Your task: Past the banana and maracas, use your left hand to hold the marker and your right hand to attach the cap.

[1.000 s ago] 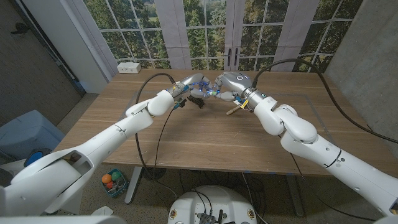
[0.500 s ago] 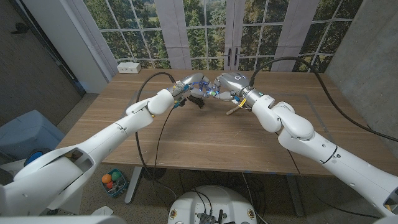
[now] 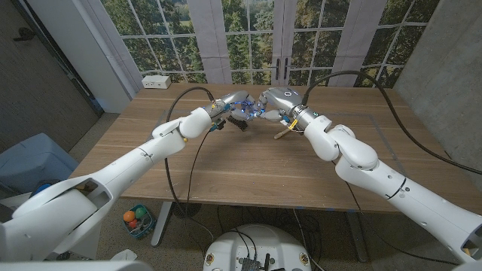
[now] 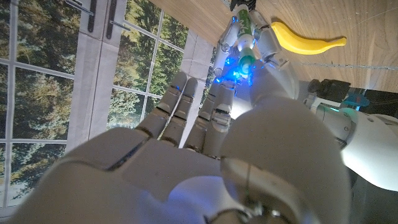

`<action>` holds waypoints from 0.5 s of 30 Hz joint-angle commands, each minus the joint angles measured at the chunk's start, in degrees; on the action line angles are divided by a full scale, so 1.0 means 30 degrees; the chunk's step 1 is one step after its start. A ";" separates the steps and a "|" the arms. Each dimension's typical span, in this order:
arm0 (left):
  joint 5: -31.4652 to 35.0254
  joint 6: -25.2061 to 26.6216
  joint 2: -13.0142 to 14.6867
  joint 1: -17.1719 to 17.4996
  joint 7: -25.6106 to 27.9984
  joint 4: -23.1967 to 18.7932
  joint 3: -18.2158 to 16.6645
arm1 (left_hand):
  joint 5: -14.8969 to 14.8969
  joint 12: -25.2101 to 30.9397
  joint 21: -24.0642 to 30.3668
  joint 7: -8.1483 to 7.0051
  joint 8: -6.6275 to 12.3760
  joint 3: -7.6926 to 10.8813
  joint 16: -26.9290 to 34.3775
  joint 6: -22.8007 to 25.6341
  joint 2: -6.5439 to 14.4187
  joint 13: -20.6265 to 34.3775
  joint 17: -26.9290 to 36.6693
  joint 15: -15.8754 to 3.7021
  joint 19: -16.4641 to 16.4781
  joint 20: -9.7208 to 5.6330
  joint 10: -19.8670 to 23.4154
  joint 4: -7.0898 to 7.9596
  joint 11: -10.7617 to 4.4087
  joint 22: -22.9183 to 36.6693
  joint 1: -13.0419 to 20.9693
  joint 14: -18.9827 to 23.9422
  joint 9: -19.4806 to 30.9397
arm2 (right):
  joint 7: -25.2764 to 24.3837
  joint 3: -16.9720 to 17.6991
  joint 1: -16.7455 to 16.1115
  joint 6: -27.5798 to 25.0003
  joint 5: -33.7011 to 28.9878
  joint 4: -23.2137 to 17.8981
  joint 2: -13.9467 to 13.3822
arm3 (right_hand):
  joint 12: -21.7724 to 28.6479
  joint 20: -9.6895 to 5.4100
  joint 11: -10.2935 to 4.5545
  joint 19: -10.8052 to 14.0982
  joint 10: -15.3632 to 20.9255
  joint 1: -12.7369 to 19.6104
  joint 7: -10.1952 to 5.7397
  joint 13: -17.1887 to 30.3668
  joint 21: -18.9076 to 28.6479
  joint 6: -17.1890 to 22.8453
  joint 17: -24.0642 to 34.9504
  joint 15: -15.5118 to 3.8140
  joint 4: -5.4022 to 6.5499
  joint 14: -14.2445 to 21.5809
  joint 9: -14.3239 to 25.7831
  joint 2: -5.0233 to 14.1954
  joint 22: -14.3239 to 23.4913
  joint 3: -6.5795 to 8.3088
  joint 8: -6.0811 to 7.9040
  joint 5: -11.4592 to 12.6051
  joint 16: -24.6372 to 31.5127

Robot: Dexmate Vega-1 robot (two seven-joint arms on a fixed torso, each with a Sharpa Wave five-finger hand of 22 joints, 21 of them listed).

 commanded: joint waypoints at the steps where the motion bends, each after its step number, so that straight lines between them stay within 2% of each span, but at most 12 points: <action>1: -0.1175 -0.0212 -0.0239 0.0158 -0.0176 0.0159 -0.0369 | 0.0148 0.0123 0.0045 -0.0056 0.0079 0.0614 -0.0013 0.0214 0.0149 0.0699 0.3244 -0.4989 -0.0049 -0.2357 0.1094 0.0527 -0.0990 -0.0010 0.0056 0.4293 0.0052 | -0.0434 -0.0094 0.0044 0.0501 0.0524 0.0340 0.0055 | 0.0173 -0.0205 -0.0063 0.0038 0.0160 0.0471 -0.0217 0.0166 0.0200 0.0262 0.0059 -0.3431 -0.0012 0.0207 0.0061 0.0465 -0.0021 0.0015 0.0030 0.0142 -0.0092; 9: -0.4370 -0.0903 -0.0851 0.0209 -0.1492 0.1232 -0.0933 | 0.0148 0.0076 0.0042 -0.0022 0.0075 0.0610 -0.0034 0.0177 0.0137 0.0708 0.3279 -0.4991 -0.0016 -0.2328 0.1083 0.0515 -0.0976 -0.0022 0.0067 0.4338 0.0091 | -0.0875 -0.0112 0.0034 0.0523 0.0578 0.0565 0.0153 | 0.0294 -0.0181 0.0002 0.0059 0.0022 0.0154 -0.0739 0.0426 0.0242 -0.0026 0.0216 -0.3368 0.0152 0.0401 0.0039 0.0430 -0.0014 -0.0131 -0.0148 0.0107 -0.0037; 11: -0.5084 -0.0949 -0.0955 0.0174 -0.1942 0.1442 -0.1016 | 0.0147 0.0087 0.0038 -0.0020 0.0061 0.0609 -0.0044 0.0170 0.0137 0.0726 0.3280 -0.4990 -0.0022 -0.2336 0.1105 0.0514 -0.0975 -0.0023 0.0070 0.4338 0.0077 | -0.1088 -0.0082 -0.0053 0.0460 0.0544 0.0578 0.0162 | 0.0297 -0.0156 0.0027 0.0082 -0.0057 0.0041 -0.0725 0.0480 0.0259 -0.0154 0.0255 -0.3323 0.0217 0.0434 0.0040 0.0446 -0.0011 -0.0175 -0.0205 0.0097 -0.0022; 15: -0.5153 -0.0857 -0.0947 0.0148 -0.1979 0.1435 -0.0992 | 0.0144 0.0065 0.0047 0.0029 0.0058 0.0605 -0.0057 0.0162 0.0146 0.0740 0.3290 -0.4990 -0.0027 -0.2315 0.1087 0.0515 -0.0965 -0.0019 0.0078 0.4361 0.0091 | -0.1250 0.0105 -0.0227 0.0249 0.0794 0.0471 0.0193 | 0.0293 0.0065 0.0297 0.0102 -0.0501 -0.0568 -0.0708 0.0772 0.0320 -0.1114 0.0300 -0.3196 0.0468 0.0450 0.0052 0.0481 0.0001 -0.0308 -0.0602 0.0102 -0.0201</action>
